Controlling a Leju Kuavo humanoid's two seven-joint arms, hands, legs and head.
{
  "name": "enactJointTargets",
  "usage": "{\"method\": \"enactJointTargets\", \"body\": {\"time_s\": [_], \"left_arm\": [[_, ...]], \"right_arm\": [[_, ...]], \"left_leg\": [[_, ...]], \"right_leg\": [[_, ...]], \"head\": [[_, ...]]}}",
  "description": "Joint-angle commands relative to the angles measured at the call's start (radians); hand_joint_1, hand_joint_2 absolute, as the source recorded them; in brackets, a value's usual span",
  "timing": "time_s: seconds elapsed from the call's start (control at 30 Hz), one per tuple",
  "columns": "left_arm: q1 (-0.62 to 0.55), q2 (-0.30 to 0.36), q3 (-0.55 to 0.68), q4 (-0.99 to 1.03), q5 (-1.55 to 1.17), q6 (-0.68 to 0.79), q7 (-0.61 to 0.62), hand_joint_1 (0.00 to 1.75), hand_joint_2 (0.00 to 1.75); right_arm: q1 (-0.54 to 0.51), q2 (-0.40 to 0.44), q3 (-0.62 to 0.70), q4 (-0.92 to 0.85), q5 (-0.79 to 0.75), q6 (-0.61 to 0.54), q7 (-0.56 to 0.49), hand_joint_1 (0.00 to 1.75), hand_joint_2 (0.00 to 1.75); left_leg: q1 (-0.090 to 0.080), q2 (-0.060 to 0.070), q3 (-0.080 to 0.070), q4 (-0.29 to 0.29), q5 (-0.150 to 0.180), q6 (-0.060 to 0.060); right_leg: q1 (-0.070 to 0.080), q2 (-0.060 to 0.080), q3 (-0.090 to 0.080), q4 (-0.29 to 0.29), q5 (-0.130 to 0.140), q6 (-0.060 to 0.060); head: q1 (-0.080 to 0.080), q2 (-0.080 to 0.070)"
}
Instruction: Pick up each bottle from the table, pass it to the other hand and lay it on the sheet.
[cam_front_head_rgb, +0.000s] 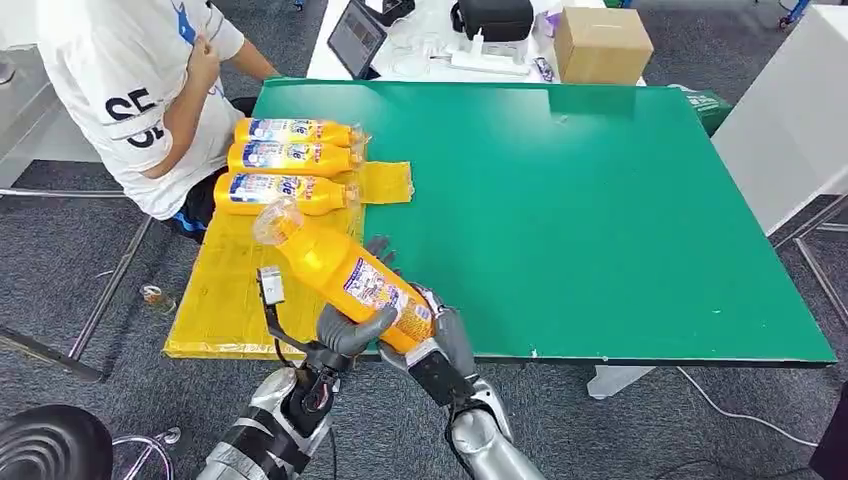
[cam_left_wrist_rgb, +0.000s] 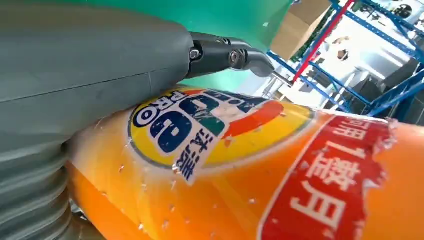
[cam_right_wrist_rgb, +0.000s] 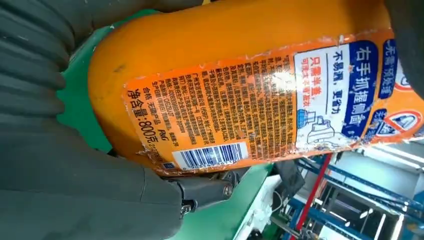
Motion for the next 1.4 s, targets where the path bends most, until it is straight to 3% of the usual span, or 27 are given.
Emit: {"method": "enactJointTargets", "body": {"time_s": [0.03, 0.07, 0.73, 0.77, 0.8, 0.83, 0.87, 1.07, 1.1, 1.13, 1.27, 1.4], "left_arm": [[-0.034, 0.004, -0.044, -0.032, 0.021, -0.005, -0.016, 0.72, 1.75], [-0.028, 0.001, -0.040, -0.049, 0.024, -0.001, -0.020, 1.75, 1.75], [-0.006, -0.012, -0.016, -0.123, 0.042, 0.009, -0.024, 1.75, 1.75], [-0.006, -0.012, -0.016, -0.123, 0.042, 0.009, -0.024, 1.75, 1.75], [-0.003, -0.012, -0.014, -0.133, 0.028, 0.019, -0.033, 1.75, 1.75], [-0.001, -0.008, -0.011, -0.143, -0.008, 0.047, -0.060, 1.75, 1.75], [0.002, -0.009, -0.004, -0.160, -0.059, 0.086, -0.087, 1.75, 1.75], [-0.035, 0.001, 0.059, -0.206, -0.428, 0.430, -0.213, 1.75, 1.75], [-0.043, 0.002, 0.076, -0.204, -0.491, 0.498, -0.238, 1.75, 1.75], [-0.044, 0.004, 0.080, -0.203, -0.489, 0.496, -0.238, 1.75, 1.75], [-0.045, 0.002, 0.091, -0.200, -0.494, 0.495, -0.239, 1.75, 1.75], [-0.056, 0.004, 0.160, -0.184, -0.563, 0.622, -0.276, 1.75, 1.75]], "right_arm": [[-0.038, 0.011, 0.070, 0.167, 0.034, 0.041, -0.005, 1.75, 1.75], [-0.041, 0.013, 0.068, 0.178, 0.037, 0.047, -0.005, 1.75, 1.75], [-0.047, 0.023, 0.033, 0.239, 0.101, 0.092, 0.002, 1.75, 1.75], [-0.047, 0.023, 0.033, 0.239, 0.101, 0.092, 0.002, 1.59, 1.75], [-0.045, 0.028, 0.018, 0.239, 0.101, 0.081, 0.012, 0.00, 1.75], [-0.042, 0.032, 0.005, 0.233, 0.096, 0.081, 0.017, 0.00, 1.75], [-0.038, 0.031, -0.004, 0.219, 0.096, 0.093, 0.027, 0.00, 0.00], [0.010, -0.022, -0.058, 0.016, 0.041, 0.200, 0.049, 0.00, 0.00], [0.022, -0.034, -0.071, -0.029, 0.029, 0.219, 0.051, 0.00, 0.00], [0.022, -0.038, -0.074, -0.037, 0.026, 0.225, 0.053, 0.00, 0.00], [0.032, -0.044, -0.078, -0.061, 0.023, 0.237, 0.060, 0.00, 0.00], [0.075, -0.056, -0.144, -0.179, -0.043, 0.267, 0.050, 0.00, 0.00]], "left_leg": [[0.001, 0.000, 0.003, 0.000, -0.001, 0.001], [0.001, 0.000, 0.003, 0.000, -0.001, 0.001], [0.002, -0.001, 0.003, 0.000, -0.001, 0.001], [0.001, -0.002, 0.004, 0.000, -0.002, 0.002], [0.001, -0.001, 0.001, 0.000, -0.001, 0.001], [0.001, -0.002, 0.003, 0.000, -0.002, 0.001], [0.002, -0.002, 0.005, 0.001, -0.002, 0.002], [0.001, -0.003, 0.000, 0.001, -0.001, 0.001], [0.002, -0.003, 0.005, 0.001, -0.003, 0.003], [0.000, -0.002, 0.000, 0.000, 0.000, 0.001], [0.001, -0.001, 0.004, 0.000, -0.002, 0.002], [0.001, -0.001, 0.003, 0.000, -0.001, 0.002]], "right_leg": [[0.001, -0.001, 0.003, -0.001, -0.001, -0.002], [0.002, -0.001, 0.004, -0.001, -0.001, -0.003], [0.002, -0.004, 0.003, -0.001, -0.002, -0.003], [0.002, -0.005, 0.005, -0.001, -0.003, -0.003], [0.001, -0.003, 0.001, -0.001, -0.001, -0.002], [0.002, -0.004, 0.004, -0.001, -0.002, -0.003], [0.003, -0.004, 0.005, -0.001, -0.003, -0.004], [0.002, -0.005, 0.001, 0.000, -0.002, -0.002], [0.003, -0.006, 0.007, 0.000, -0.004, -0.005], [0.001, -0.004, 0.000, 0.000, -0.001, -0.002], [0.002, -0.003, 0.004, -0.001, -0.002, -0.003], [0.002, -0.003, 0.004, -0.001, -0.002, -0.003]], "head": [[0.000, 0.000], [0.001, 0.000], [0.000, 0.000], [0.000, 0.000], [0.000, 0.000], [0.000, 0.000], [0.000, 0.000], [0.001, 0.000], [0.001, 0.000], [0.000, 0.000], [0.002, 0.000], [0.001, 0.000]]}}
